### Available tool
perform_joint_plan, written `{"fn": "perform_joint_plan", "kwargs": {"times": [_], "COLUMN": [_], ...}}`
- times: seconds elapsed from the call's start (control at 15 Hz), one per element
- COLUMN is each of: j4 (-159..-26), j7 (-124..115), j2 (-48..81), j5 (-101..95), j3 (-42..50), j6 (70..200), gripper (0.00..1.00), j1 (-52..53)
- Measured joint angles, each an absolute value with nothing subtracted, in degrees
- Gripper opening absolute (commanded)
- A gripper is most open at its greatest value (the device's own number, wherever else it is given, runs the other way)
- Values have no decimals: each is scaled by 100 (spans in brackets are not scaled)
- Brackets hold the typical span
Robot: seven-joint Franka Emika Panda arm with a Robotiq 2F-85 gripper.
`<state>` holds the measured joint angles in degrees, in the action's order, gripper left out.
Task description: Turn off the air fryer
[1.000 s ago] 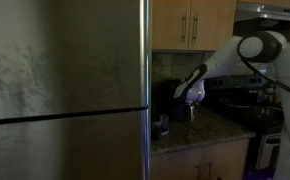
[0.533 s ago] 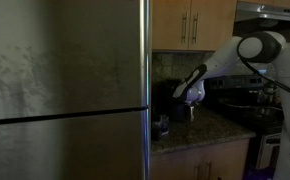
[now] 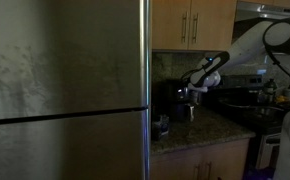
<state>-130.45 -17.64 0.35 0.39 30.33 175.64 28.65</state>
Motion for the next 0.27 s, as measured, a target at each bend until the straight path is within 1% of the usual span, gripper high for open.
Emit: {"fn": "perform_joint_plan", "kwargs": {"times": [0.2, 0.27], "j4": [-13291, -13385], "j7": [-1802, -1623], "j2": [-858, -1137], "j5": [-1173, -1132], "j3": [3194, 2938], "j6": [17055, 16816], "gripper": [100, 100], "j1": [2722, 2496]}}
